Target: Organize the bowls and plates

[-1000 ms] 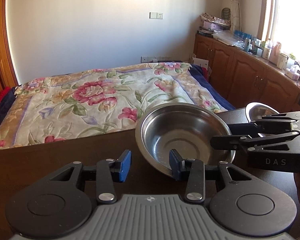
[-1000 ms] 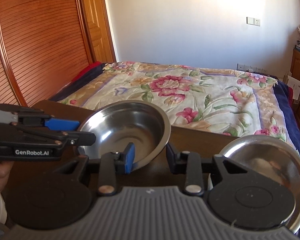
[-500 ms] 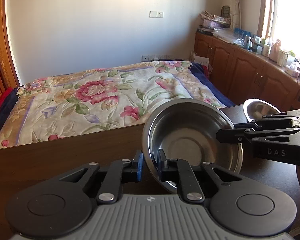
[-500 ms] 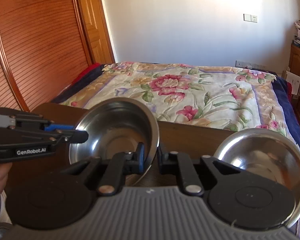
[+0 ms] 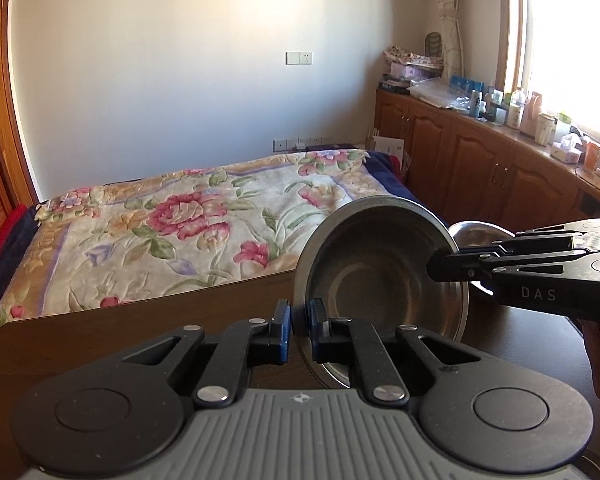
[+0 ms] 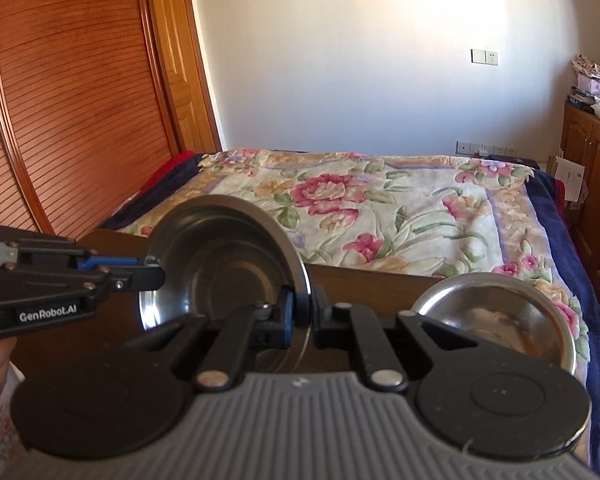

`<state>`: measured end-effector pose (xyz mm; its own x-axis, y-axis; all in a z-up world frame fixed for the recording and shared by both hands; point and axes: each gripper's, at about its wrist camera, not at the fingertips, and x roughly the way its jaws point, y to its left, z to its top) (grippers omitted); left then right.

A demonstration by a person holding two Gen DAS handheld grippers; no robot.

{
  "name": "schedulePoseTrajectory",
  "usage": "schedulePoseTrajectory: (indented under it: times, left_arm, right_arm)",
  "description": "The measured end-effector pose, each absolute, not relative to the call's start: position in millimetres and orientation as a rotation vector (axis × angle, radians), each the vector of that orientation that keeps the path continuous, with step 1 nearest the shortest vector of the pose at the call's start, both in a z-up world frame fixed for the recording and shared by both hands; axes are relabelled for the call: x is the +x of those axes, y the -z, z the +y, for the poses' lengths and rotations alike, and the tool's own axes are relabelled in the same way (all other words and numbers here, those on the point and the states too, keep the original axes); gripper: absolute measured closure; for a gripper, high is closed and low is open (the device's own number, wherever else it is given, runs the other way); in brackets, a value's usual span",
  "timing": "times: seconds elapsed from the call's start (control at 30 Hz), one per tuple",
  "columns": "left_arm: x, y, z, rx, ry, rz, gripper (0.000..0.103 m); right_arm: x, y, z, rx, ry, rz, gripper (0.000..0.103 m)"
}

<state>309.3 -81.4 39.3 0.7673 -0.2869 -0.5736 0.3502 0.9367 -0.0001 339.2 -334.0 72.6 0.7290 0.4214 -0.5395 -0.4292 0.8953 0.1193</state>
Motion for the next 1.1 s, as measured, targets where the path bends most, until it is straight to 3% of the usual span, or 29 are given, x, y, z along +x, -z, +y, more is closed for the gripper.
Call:
schedulePoseTrajectory:
  times: [0.6,1.1]
  left_arm:
    - [247,-70,-78,0.091,0.403,0.516,0.093]
    - [183,-66,-68,0.081,0.423,0.49,0.093]
  right_arm:
    - [288,-106,-346,-0.045,-0.441,0.508,0.092]
    - [234,-101,-348,-0.077,-0.423,0.488,0.091]
